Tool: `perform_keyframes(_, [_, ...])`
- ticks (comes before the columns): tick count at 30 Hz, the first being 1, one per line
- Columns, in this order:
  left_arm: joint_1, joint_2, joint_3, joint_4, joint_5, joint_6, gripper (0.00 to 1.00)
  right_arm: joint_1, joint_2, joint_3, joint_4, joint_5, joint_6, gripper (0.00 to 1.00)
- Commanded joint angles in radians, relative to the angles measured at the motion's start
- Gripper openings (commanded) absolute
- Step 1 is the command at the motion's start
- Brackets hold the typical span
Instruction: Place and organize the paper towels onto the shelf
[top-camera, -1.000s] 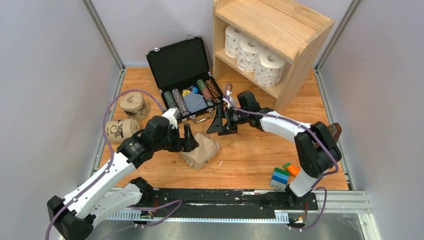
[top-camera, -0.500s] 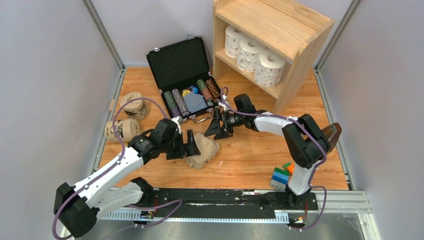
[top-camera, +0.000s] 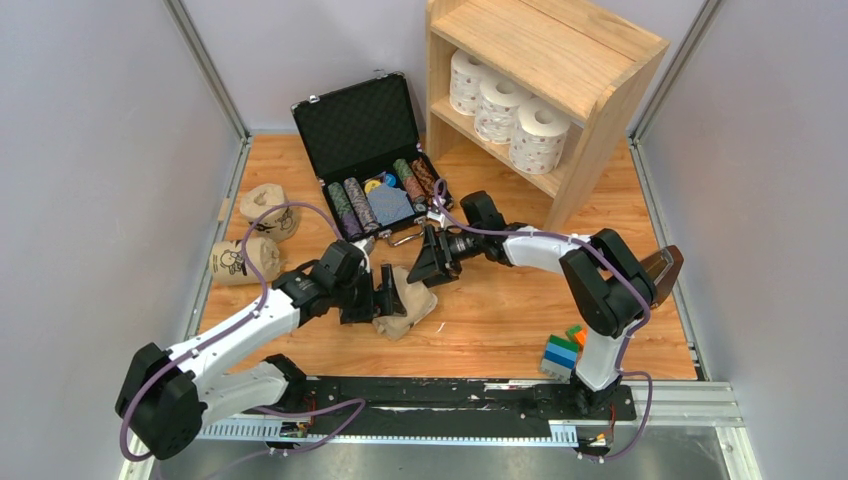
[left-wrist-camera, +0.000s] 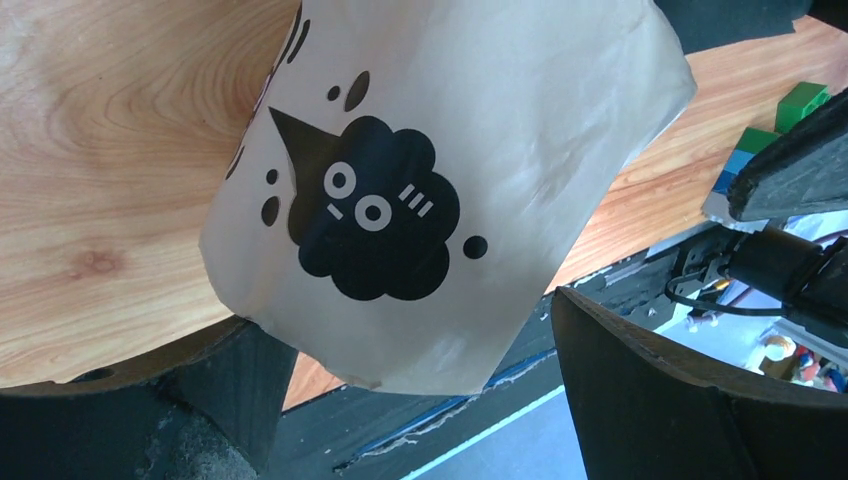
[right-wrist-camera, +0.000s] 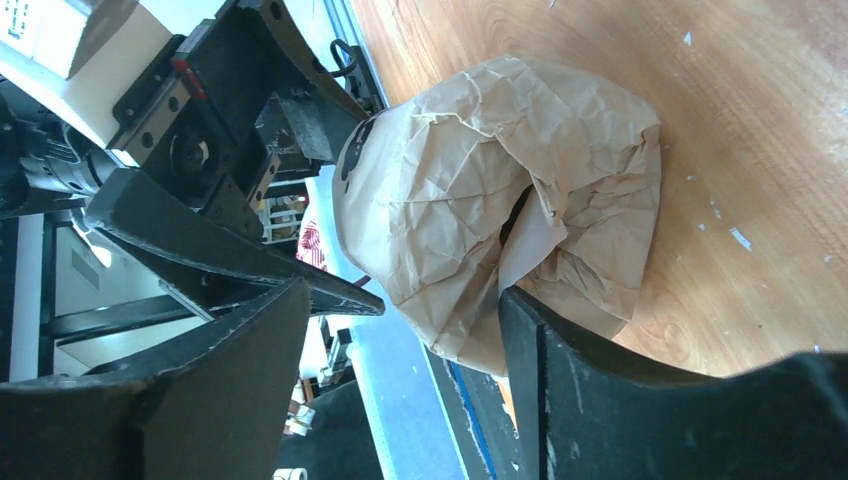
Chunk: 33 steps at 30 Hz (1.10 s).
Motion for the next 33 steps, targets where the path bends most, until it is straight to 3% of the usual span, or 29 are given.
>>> perform_keyframes(1, [-0.004, 0.022, -0.004, 0.071, 0.031, -0.004, 0.99, 0.009, -0.032, 0.035, 0.062, -0.060, 0.022, 0.67])
perform_keyframes(9, [-0.003, 0.064, -0.002, 0.109, 0.066, 0.013, 0.99, 0.035, -0.015, 0.057, 0.072, -0.052, 0.038, 0.58])
perform_keyframes(21, [-0.004, 0.040, 0.000, 0.164, 0.082, 0.037, 0.99, 0.068, -0.011, 0.086, 0.074, -0.042, 0.035, 0.37])
perform_keyframes(27, [-0.004, -0.016, -0.007, 0.217, 0.068, 0.051, 0.99, 0.086, -0.022, 0.139, -0.079, 0.029, -0.070, 0.43])
perform_keyframes(33, [-0.004, -0.029, -0.007, 0.248, 0.058, 0.072, 0.99, 0.109, -0.014, 0.154, -0.110, 0.040, -0.097, 0.47])
